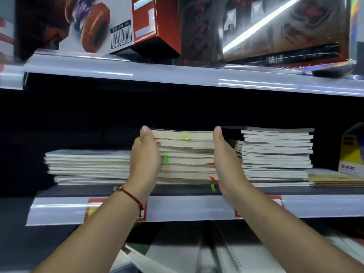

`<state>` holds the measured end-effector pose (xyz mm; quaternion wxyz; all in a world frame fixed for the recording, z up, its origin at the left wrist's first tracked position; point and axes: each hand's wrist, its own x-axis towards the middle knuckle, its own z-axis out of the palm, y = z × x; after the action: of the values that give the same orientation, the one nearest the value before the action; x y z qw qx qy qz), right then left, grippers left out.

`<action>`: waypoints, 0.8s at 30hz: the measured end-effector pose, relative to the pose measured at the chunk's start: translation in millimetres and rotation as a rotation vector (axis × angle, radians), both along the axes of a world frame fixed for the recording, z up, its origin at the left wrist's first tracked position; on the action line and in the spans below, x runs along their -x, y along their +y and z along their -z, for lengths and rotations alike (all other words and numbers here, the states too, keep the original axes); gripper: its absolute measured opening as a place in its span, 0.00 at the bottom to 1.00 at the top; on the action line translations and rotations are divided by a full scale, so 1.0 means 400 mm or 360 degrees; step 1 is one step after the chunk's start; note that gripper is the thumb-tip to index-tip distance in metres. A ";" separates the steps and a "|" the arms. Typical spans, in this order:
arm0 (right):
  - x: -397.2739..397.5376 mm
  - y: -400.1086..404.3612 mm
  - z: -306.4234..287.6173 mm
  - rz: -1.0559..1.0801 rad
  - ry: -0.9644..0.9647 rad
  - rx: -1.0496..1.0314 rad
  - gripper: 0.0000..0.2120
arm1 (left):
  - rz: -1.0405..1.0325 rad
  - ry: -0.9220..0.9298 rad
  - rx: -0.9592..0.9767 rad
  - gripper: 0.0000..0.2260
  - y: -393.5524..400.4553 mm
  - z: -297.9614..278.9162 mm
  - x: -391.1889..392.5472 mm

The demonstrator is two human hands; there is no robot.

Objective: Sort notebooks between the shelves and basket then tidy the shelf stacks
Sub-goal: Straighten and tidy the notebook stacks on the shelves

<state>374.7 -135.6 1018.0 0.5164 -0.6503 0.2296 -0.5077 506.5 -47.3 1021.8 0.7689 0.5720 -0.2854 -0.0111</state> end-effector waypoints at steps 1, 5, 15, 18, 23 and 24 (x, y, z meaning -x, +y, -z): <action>0.002 0.001 0.003 -0.0022 0.0030 0.0037 0.24 | 0.0047 0.0007 -0.0006 0.24 -0.005 0.000 -0.005; 0.030 -0.034 0.004 -0.0072 0.0234 0.0195 0.38 | 0.0283 -0.0094 -0.0106 0.19 0.004 0.011 -0.035; 0.035 -0.091 0.012 0.0344 0.0439 0.0776 0.29 | 0.0202 -0.0360 -0.0103 0.17 -0.012 0.034 -0.062; 0.037 -0.103 0.011 0.0353 0.0514 0.0732 0.30 | 0.0104 -0.0433 -0.0156 0.25 -0.001 0.031 -0.032; 0.072 -0.094 0.009 0.0006 0.0688 0.0481 0.32 | -0.0730 -0.1580 -0.0765 0.54 0.021 0.044 0.065; 0.083 -0.093 0.008 -0.0109 0.0705 0.0428 0.28 | -0.0832 -0.1825 -0.0776 0.54 0.011 0.047 0.074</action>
<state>341.4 -172.6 1014.9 0.3792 -0.8158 0.2453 -0.3612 477.0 -43.0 1003.0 0.3221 0.6948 -0.4899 0.4166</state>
